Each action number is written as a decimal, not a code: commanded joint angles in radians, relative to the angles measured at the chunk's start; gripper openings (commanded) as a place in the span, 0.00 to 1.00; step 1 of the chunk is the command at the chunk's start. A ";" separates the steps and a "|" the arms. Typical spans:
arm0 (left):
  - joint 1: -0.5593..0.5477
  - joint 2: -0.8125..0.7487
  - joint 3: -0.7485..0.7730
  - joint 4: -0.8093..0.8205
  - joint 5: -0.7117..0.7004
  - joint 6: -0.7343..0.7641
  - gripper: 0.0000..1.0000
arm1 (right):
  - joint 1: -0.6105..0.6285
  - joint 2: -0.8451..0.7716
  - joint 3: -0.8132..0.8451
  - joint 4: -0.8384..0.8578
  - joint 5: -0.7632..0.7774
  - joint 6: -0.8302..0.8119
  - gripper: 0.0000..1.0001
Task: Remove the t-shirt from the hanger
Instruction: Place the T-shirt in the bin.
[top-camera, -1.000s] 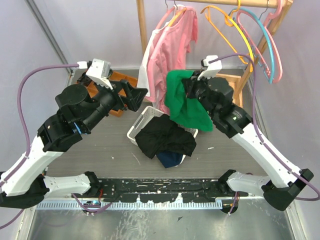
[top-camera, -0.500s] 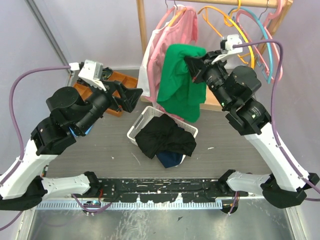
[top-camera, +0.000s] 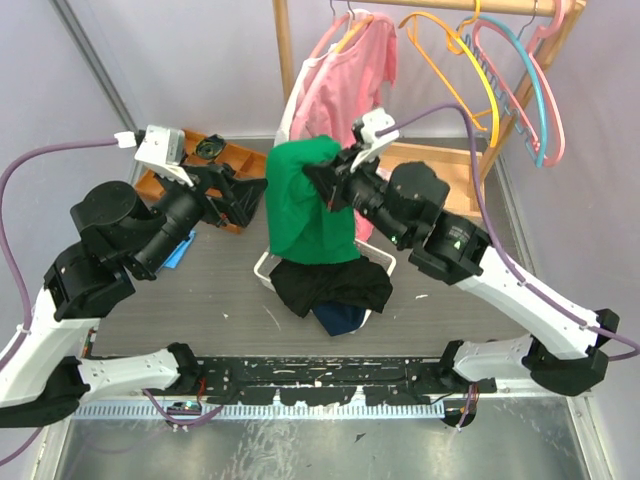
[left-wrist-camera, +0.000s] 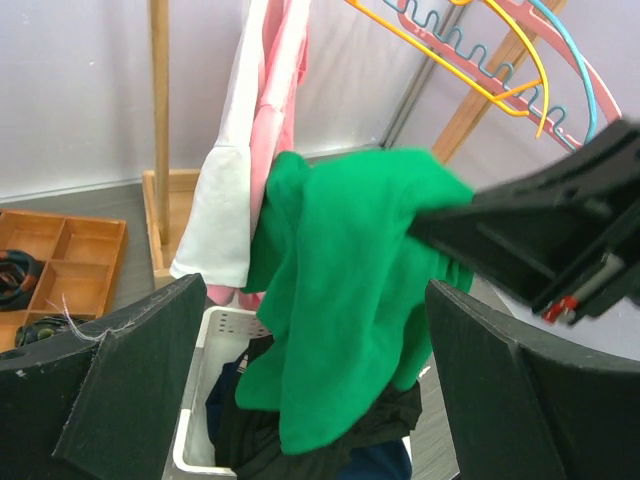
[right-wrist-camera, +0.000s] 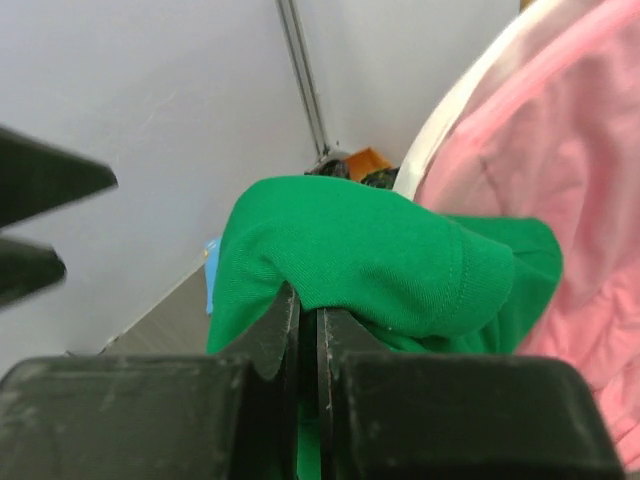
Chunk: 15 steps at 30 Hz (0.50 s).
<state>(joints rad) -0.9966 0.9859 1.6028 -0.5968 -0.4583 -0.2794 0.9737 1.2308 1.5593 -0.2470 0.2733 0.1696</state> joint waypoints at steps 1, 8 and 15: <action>0.002 -0.018 0.020 -0.009 -0.028 0.019 0.98 | 0.037 -0.116 -0.143 0.079 0.139 0.077 0.01; 0.002 -0.012 0.020 -0.020 -0.019 0.020 0.98 | 0.038 -0.268 -0.386 -0.161 0.312 0.249 0.01; 0.002 0.005 0.024 -0.023 0.003 0.013 0.98 | 0.044 -0.219 -0.370 -0.317 0.279 0.230 0.01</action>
<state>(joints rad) -0.9966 0.9825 1.6028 -0.6060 -0.4652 -0.2699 1.0122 0.9874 1.1481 -0.5205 0.5339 0.3779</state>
